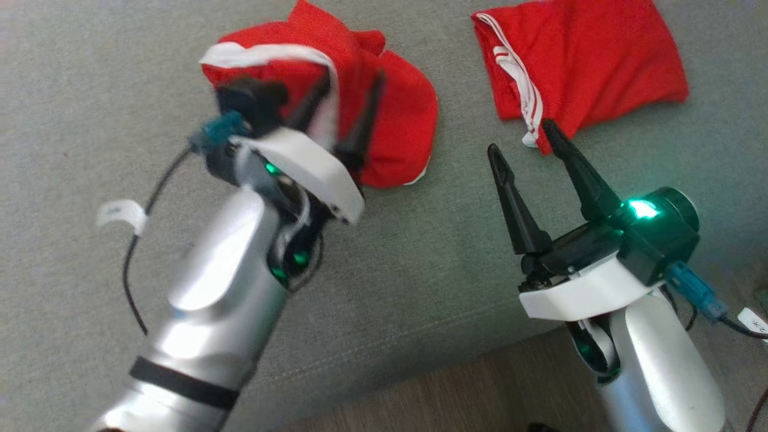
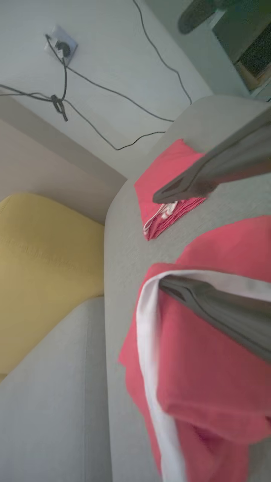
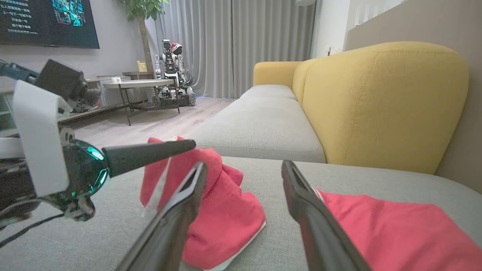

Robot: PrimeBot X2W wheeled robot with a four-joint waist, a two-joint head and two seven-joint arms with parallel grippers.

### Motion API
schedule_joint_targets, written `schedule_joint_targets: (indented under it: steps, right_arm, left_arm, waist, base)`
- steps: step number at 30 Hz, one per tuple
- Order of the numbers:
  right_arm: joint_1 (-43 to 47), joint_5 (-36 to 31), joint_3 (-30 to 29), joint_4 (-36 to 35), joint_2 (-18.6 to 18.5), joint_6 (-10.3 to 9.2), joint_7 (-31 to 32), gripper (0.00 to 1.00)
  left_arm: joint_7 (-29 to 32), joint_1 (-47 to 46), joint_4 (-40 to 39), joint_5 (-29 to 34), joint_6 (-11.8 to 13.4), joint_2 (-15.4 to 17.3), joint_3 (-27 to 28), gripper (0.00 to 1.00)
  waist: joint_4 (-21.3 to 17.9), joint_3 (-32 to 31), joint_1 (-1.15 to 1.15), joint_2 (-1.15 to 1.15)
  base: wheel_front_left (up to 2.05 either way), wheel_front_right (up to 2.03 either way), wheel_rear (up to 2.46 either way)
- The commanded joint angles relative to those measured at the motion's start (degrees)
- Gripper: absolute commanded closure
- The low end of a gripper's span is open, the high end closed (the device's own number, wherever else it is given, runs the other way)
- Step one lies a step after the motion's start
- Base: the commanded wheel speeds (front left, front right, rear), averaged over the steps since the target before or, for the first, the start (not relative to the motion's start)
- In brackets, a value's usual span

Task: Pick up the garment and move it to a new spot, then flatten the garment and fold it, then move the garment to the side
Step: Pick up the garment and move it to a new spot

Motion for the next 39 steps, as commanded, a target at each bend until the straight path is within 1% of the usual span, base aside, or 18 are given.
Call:
schedule_joint_targets:
  steps: [1, 5, 6, 7, 8, 10, 13, 16, 20, 23, 26, 30, 33, 35, 37, 39]
  right_arm:
    - [-0.9, 0.2, 1.0, -1.5, 0.6, -0.02, -0.5, 0.00]
    - [-0.6, -0.1, 1.0, -0.8, 0.6, -0.02, -0.6, 0.00]
    - [-0.6, -0.1, 1.0, -0.8, 0.6, -0.02, -0.6, 0.00]
    - [-0.4, -0.4, 1.0, -0.4, 0.6, -0.02, -0.6, 0.00]
    - [-0.4, -0.4, 1.0, -0.4, 0.6, -0.02, -0.6, 0.00]
    - [-0.1, -0.5, 1.1, 0.1, 0.6, -0.02, -0.5, 0.00]
    - [0.4, -0.9, 1.0, 0.6, 0.6, -0.02, -0.1, 0.00]
    - [0.9, -1.4, 0.9, 0.9, 0.6, -0.02, 0.5, 0.00]
    - [1.3, -1.8, 1.3, 0.9, 0.6, -0.02, 1.2, 0.00]
    - [1.4, -1.7, 1.5, 0.8, 0.6, -0.02, 1.5, 0.00]
    - [1.6, -1.7, 1.6, 0.8, 0.6, -0.02, 1.6, 0.00]
    - [2.7, -2.1, 1.5, 1.5, 0.6, -0.02, 1.6, 0.00]
    - [4.5, -2.5, 0.7, 2.0, 0.6, -0.02, 1.9, 0.00]
    - [5.9, -2.4, -0.2, 2.2, 0.6, -0.02, 2.0, 0.00]
    - [7.1, -2.4, -1.1, 2.3, 0.6, -0.02, 2.0, 0.00]
    - [8.0, -2.6, -1.6, 2.3, 0.6, -0.02, 1.9, 0.00]
  left_arm:
    - [-0.4, 0.1, -2.7, -0.9, -0.7, 0.5, -0.2, 0.00]
    - [-0.3, 2.8, -5.7, -2.8, -1.7, 0.4, -3.8, 0.00]
    - [-0.3, 2.8, -5.7, -2.8, -1.7, 0.4, -3.8, 0.00]
    - [-0.6, 4.3, -7.7, -3.9, -1.9, 0.4, -4.3, 0.00]
    - [-0.6, 4.3, -7.7, -3.9, -1.9, 0.4, -4.3, 0.00]
    - [-0.8, 5.8, -9.7, -4.5, -1.7, 0.9, -4.0, 0.00]
    - [-0.3, 8.5, -12.9, -4.9, -0.9, 2.9, -3.6, 0.00]
    - [2.4, 11.0, -15.5, -4.4, -0.8, 5.7, -4.9, 0.00]
    - [5.8, 14.0, -18.8, -4.5, -0.9, 8.5, -6.8, 0.00]
    - [5.8, 15.6, -20.6, -3.7, -0.1, 10.2, -6.8, 0.00]
    - [2.5, 17.0, -21.8, -2.6, 2.0, 11.5, -4.8, 0.00]
    - [-6.1, 19.5, -21.9, -1.6, 5.3, 12.7, 0.5, 0.00]
    - [-9.7, 22.3, -20.6, -0.3, 7.8, 13.5, 4.4, 0.00]
    - [-10.5, 24.7, -20.3, -0.4, 8.4, 12.8, 7.3, 0.00]
    - [-10.7, 26.7, -21.2, 1.5, 8.5, 12.1, 10.7, 0.00]
    - [-10.8, 29.3, -23.2, 4.1, 7.9, 10.6, 14.7, 0.00]
  waist:
    - [0.8, -0.5, 0.00, 0.00]
    - [2.7, -2.2, 0.00, 0.00]
    - [2.7, -2.2, 0.00, 0.00]
    - [3.9, -3.2, 0.00, 0.00]
    - [3.9, -3.2, 0.00, 0.00]
    - [5.1, -4.3, 0.00, 0.00]
    - [6.9, -5.8, 0.00, 0.00]
    - [8.9, -6.9, 0.00, 0.00]
    - [10.9, -7.8, 0.00, 0.00]
    - [11.8, -8.2, 0.00, 0.00]
    - [12.4, -8.5, 0.00, 0.00]
    - [12.8, -9.1, 0.00, 0.00]
    - [13.1, -9.7, 0.00, 0.00]
    - [13.5, -10.0, 0.00, 0.00]
    - [13.8, -10.3, 0.00, 0.00]
    - [14.2, -10.5, 0.00, 0.00]
  base:
    - [0.00, 0.00, 0.00]
    - [0.00, 0.00, 0.00]
    - [0.00, 0.00, 0.00]
    - [0.00, 0.00, 0.00]
    - [0.00, 0.00, 0.00]
    - [0.00, 0.00, 0.00]
    - [0.00, 0.00, 0.00]
    - [0.00, 0.00, 0.00]
    - [0.00, 0.00, 0.00]
    - [0.00, 0.00, 0.00]
    - [0.00, 0.00, 0.00]
    - [0.00, 0.00, 0.00]
    - [0.00, 0.00, 0.00]
    - [0.00, 0.00, 0.00]
    - [0.00, 0.00, 0.00]
    - [0.00, 0.00, 0.00]
